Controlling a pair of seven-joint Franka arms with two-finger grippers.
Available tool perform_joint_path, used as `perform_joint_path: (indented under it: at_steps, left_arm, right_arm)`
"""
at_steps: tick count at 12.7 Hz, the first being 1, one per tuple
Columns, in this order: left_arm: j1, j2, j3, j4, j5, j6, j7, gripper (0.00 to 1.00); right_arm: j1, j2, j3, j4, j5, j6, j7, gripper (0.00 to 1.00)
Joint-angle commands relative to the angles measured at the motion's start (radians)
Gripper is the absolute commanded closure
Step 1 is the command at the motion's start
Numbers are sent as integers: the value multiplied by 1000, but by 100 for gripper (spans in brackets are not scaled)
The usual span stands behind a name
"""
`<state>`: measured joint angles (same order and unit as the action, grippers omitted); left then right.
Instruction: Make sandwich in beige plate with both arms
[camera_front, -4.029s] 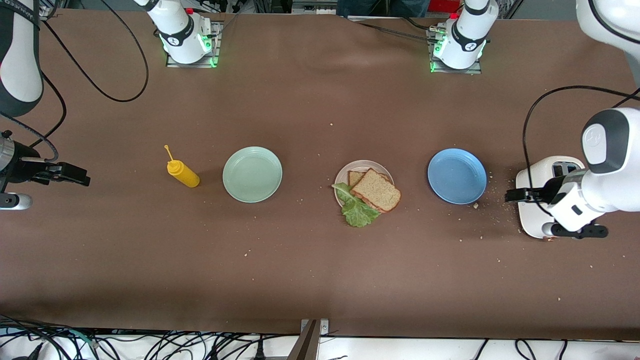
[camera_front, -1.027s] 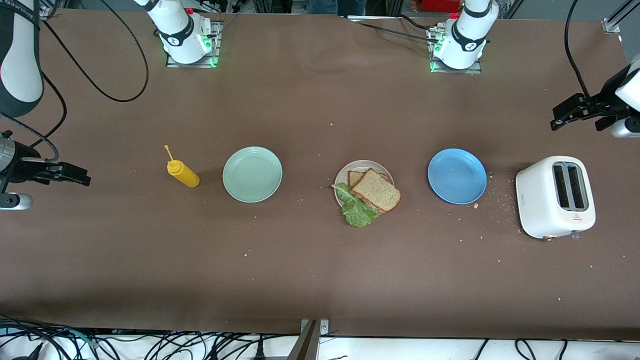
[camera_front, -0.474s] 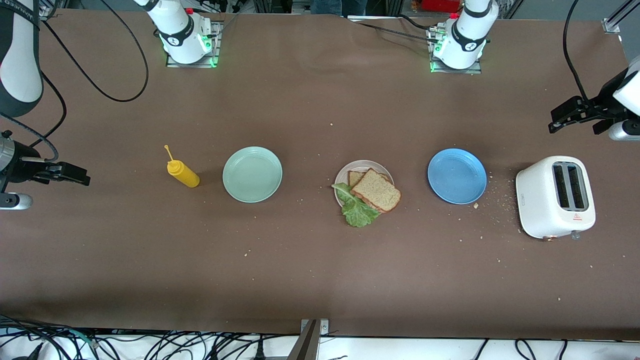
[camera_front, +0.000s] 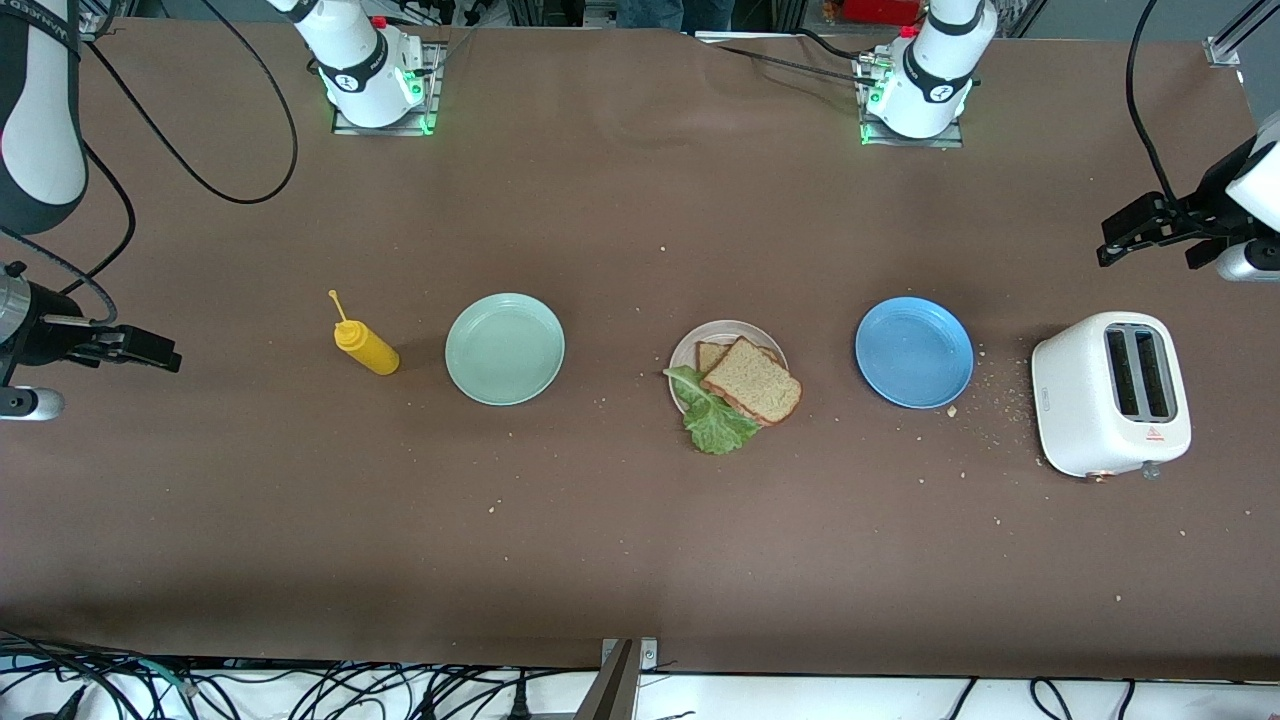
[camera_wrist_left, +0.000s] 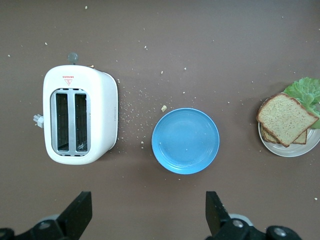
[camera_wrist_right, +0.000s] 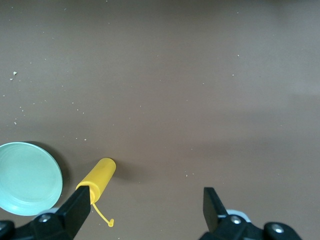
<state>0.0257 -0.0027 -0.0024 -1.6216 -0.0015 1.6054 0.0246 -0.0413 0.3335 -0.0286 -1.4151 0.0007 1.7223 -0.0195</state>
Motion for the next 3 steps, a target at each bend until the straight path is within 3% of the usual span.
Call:
perform_joint_path:
  at_steps: [1, 3]
  left_arm:
    - [8, 0, -2, 0, -23, 7, 23, 0]
    - [7, 4, -2, 0, -18, 8, 23, 0]
  right_arm:
    - [1, -14, 3, -10, -7, -7, 18, 0]
    - [1, -13, 3, -8, -10, -7, 16, 0]
